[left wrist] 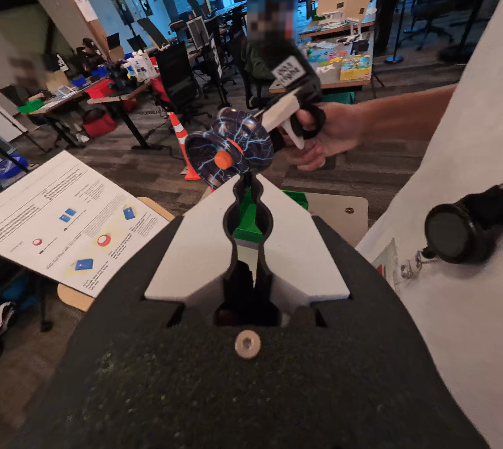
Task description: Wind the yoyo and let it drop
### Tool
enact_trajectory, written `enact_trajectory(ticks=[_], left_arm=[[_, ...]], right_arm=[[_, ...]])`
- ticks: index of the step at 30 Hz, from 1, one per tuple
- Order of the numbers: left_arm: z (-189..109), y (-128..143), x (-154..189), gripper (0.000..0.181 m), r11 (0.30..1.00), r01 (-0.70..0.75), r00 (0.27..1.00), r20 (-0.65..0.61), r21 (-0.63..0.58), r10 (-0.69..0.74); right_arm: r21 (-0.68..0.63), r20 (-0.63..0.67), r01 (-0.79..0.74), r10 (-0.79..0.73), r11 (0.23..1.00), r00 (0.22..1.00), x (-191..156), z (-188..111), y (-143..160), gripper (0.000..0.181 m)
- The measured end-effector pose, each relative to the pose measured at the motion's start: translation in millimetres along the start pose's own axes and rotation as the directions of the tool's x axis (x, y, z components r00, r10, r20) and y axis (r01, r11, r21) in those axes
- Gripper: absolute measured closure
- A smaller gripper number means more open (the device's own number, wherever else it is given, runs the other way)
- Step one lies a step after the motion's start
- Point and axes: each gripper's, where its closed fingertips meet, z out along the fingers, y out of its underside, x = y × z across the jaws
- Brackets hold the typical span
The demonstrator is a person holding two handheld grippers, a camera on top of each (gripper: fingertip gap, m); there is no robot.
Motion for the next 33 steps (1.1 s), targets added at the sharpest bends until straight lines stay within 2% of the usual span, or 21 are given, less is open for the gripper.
enact_trajectory(ticks=[2,4,7,9,11,14,17,21,25,27,28,30,33], left_arm=[[-1.4,-0.2,3.2,0.181,1.000,-0.022,1.000,-0.013,-0.001,0.022],[-2.5,-0.1,7.1,0.181,0.998,-0.056,0.998,-0.025,-0.006,0.056],[-4.8,-5.3,15.0,0.181,0.990,-0.140,0.989,-0.040,0.002,0.140],[-6.8,-8.1,18.8,0.181,0.979,-0.203,0.978,-0.049,0.003,0.203],[-9.1,-10.8,21.0,0.181,0.972,-0.233,0.970,-0.062,0.012,0.233],[-12.9,-15.9,25.4,0.181,0.971,-0.235,0.967,-0.090,0.038,0.238],[-15.5,-18.0,27.1,0.181,0.969,-0.245,0.964,-0.095,0.045,0.248],[-16.7,-13.5,29.2,0.181,0.959,-0.283,0.955,-0.090,0.026,0.284],[-17.5,-10.3,31.2,0.181,0.958,-0.288,0.953,-0.096,0.017,0.288],[-17.8,-9.4,29.8,0.181,0.958,-0.287,0.953,-0.093,0.013,0.287],[-17.8,-8.8,29.1,0.181,0.959,-0.285,0.954,-0.093,0.009,0.284],[-17.7,-7.1,27.2,0.181,0.959,-0.284,0.955,-0.090,0.001,0.283],[-17.8,-4.1,23.9,0.181,0.960,-0.279,0.957,-0.083,-0.012,0.278]], right_arm=[[-0.161,0.015,-0.110,0.114,0.981,0.993,-0.3,6.1,11.4,0.098],[-0.224,0.037,-0.170,0.183,0.960,0.982,-5.4,9.2,13.5,0.099],[-0.212,0.095,-0.288,0.313,0.934,0.945,-13.4,14.4,5.4,0.107],[-0.245,0.249,-0.449,0.504,0.859,0.827,-29.7,14.8,1.5,0.107],[-0.341,0.326,-0.559,0.653,0.756,0.684,-39.1,13.6,7.4,0.109],[-0.377,0.370,-0.600,0.708,0.706,0.601,-43.8,20.0,17.8,0.113],[-0.403,0.476,-0.663,0.763,0.632,0.438,-53.5,23.0,9.4,0.121],[-0.476,0.491,-0.669,0.803,0.571,0.337,-62.1,31.6,15.3,0.129],[-0.471,0.516,-0.684,0.803,0.557,0.298,-57.2,37.5,9.6,0.139],[-0.487,0.487,-0.654,0.802,0.579,0.347,-56.1,41.8,17.4,0.142],[-0.479,0.505,-0.654,0.793,0.586,0.340,-56.2,41.9,13.5,0.146],[-0.443,0.564,-0.651,0.756,0.616,0.332,-55.5,39.3,1.7,0.178],[-0.422,0.570,-0.624,0.728,0.658,0.381,-57.0,39.3,-2.7,0.181]])
